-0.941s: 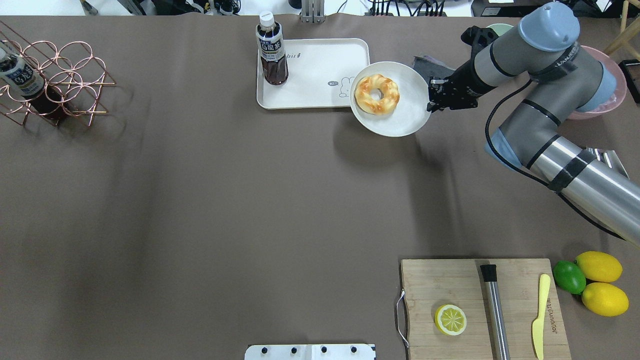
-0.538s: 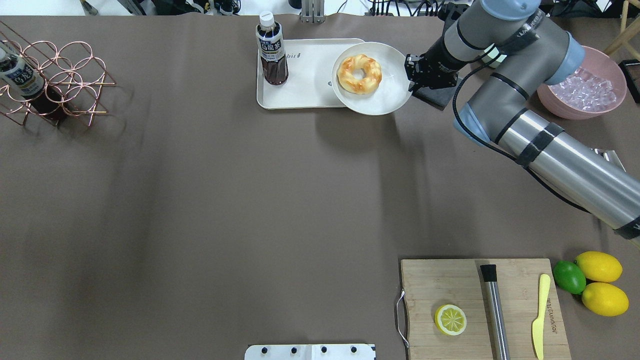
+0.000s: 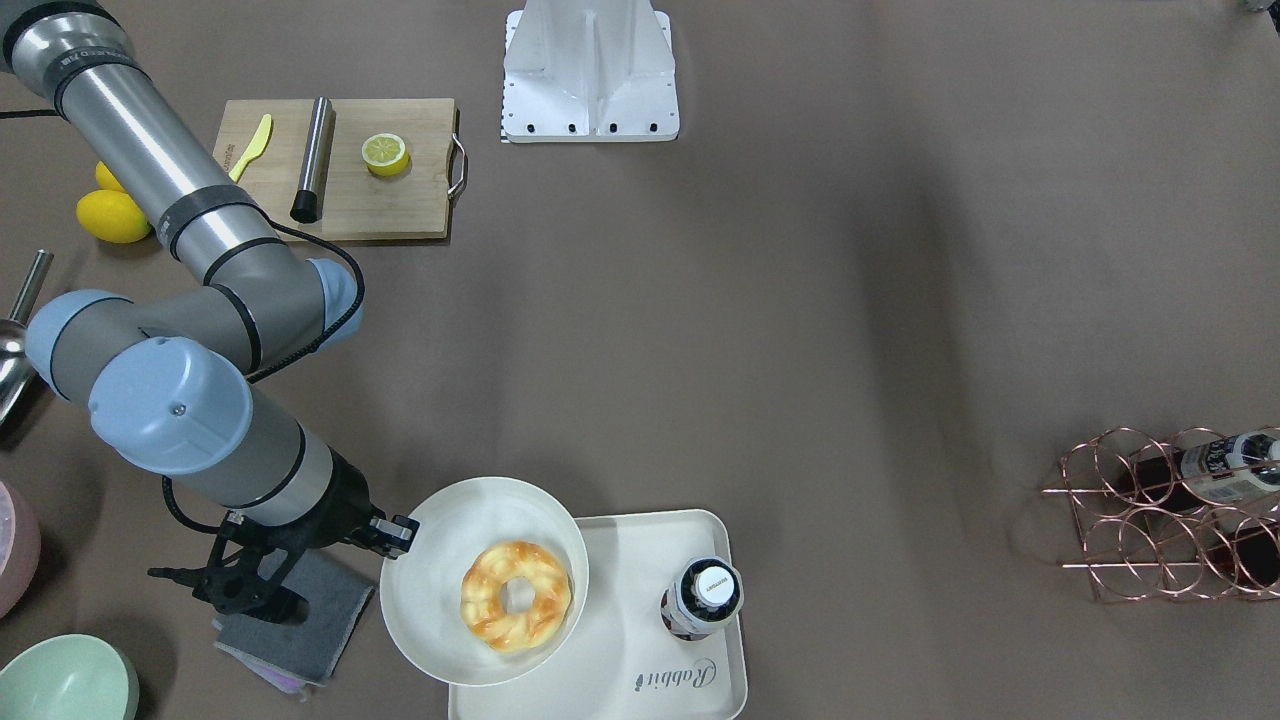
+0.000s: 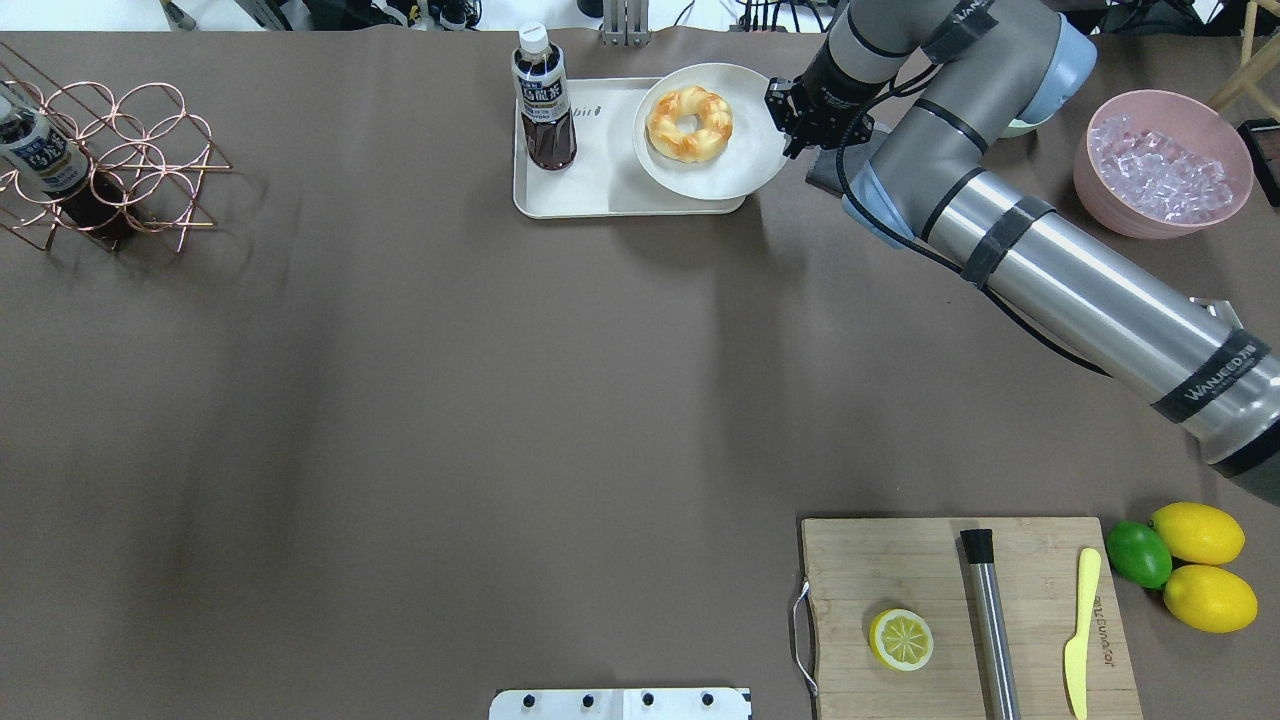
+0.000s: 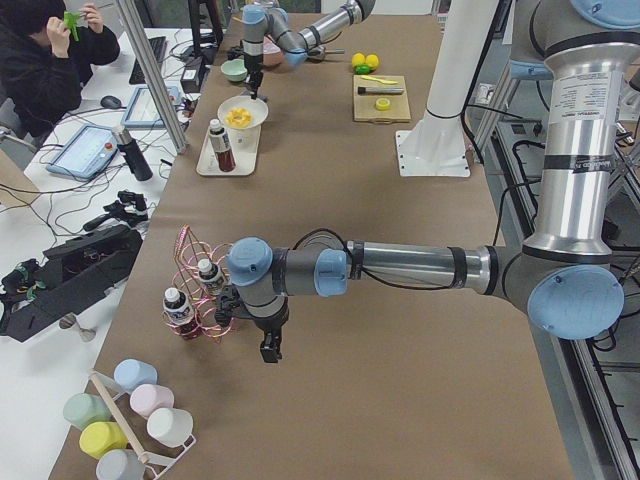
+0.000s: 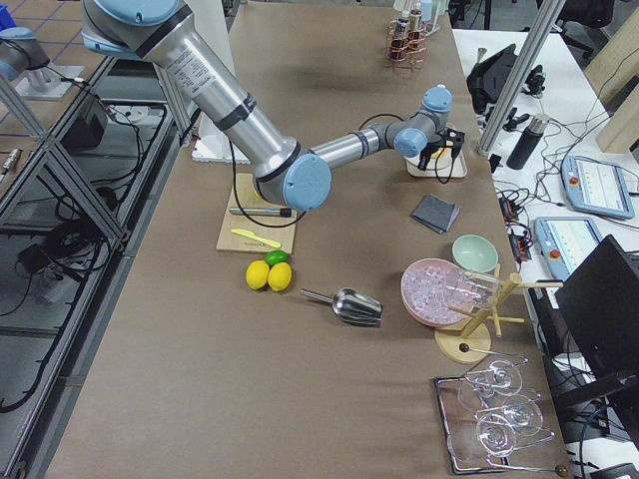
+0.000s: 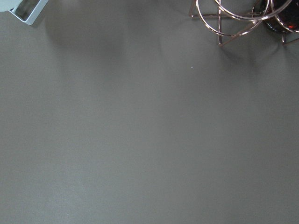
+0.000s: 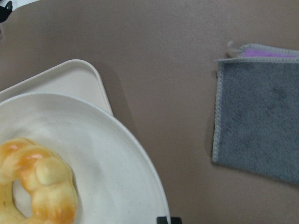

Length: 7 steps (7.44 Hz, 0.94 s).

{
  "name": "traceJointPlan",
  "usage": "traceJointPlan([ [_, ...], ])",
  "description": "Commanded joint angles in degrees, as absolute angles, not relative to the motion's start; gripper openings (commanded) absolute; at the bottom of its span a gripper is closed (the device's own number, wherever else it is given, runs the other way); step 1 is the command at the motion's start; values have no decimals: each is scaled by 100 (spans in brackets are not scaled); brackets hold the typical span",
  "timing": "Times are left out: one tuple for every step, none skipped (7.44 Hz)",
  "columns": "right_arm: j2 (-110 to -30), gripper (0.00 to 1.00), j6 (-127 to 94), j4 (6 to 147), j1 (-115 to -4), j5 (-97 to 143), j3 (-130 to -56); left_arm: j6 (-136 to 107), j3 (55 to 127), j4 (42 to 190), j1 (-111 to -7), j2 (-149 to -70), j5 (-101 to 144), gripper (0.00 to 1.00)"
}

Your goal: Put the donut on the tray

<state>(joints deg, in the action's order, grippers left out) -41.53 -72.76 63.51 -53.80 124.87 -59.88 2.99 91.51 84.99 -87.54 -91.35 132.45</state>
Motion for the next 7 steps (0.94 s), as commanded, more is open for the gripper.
traceJointPlan([
  [-3561,0,-7286,5621,-5317,12314,-4777,299,9149,8499,-8754,-9211,13245,98],
  [-3299,0,-7295,5555,-5283,12261,-4390,299,9149,8499,-8754,-9228,13245,98],
  [-3279,0,-7304,5381,-5230,12226,-4325,299,9158,8499,-8754,-9229,13245,98],
  [-3191,0,-7434,5309,-5195,12208,-4202,299,9150,8499,-8754,-9229,13245,98],
  [-3060,0,-7505,5300,-5142,12112,-4097,299,9149,8499,-8754,-9229,13245,98],
  [-3024,0,-7515,5300,-5116,12042,-4087,299,9149,8499,-8754,-9246,13245,98],
  [-2971,0,-7549,5300,-5115,11963,-4035,299,9149,8499,-8754,-9246,13245,98],
])
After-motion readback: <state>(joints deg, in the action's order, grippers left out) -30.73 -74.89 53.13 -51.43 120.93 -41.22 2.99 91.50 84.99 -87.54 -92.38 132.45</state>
